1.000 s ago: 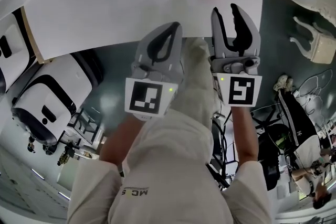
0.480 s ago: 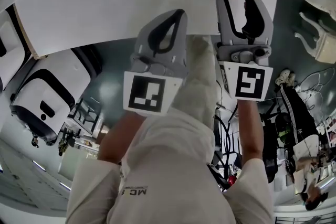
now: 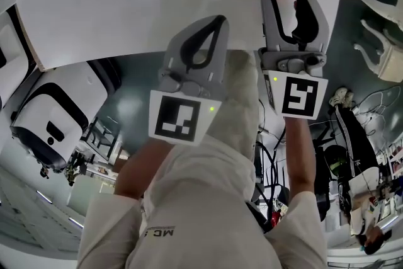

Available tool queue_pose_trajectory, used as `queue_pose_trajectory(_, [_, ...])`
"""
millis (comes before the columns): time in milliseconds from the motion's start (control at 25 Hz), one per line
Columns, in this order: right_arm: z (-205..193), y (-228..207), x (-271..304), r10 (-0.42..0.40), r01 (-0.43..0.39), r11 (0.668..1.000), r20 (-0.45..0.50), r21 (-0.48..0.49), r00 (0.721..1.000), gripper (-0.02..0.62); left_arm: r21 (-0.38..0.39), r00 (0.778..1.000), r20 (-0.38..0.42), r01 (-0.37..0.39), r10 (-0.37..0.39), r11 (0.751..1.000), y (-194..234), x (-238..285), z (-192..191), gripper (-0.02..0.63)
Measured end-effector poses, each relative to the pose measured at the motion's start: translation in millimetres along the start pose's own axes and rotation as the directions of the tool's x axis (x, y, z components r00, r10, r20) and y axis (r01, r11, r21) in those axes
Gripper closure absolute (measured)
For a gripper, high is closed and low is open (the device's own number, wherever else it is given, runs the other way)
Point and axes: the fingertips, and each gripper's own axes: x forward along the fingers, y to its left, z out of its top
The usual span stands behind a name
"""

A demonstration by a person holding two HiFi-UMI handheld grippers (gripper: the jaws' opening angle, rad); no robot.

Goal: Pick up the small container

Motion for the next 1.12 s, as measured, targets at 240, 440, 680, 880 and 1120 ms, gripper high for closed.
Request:
queue_pose_trajectory(240, [8, 11, 11, -0.015, 0.015, 1.0, 0.026, 0.009, 1.0, 0.466, -0.006, 1.0, -0.004, -0.013, 0.013, 1.0, 15, -9, -3, 0.606])
queue_pose_trajectory(440, [11, 22, 10, -0.001, 0.001, 1.0, 0.023, 0.002, 1.0, 0.471, -0.013, 1.0, -0.001, -0.011, 0.011, 1.0, 21, -20, -3, 0.606])
queue_pose_trajectory(680, [15, 20, 5, 0.001, -0.002, 1.0, 0.019, 0.017, 1.0, 0.474, -0.006, 1.0, -0.004, -0.014, 0.014, 1.0, 18, -27, -4, 0.606])
queue_pose_trajectory(880, [20, 16, -7, 0.0, -0.001, 1.0, 0.026, 0.018, 1.0, 0.474, 0.002, 1.0, -0.005, -0.003, 0.003, 1.0, 9, -29, -6, 0.606])
queue_pose_trajectory(1120, [44, 30, -30, -0.007, 0.006, 1.0, 0.038, 0.028, 0.999, 0.474, 0.012, 1.0, 0.024, -0.001, 0.0, 1.0, 1, -58, 8, 0.606])
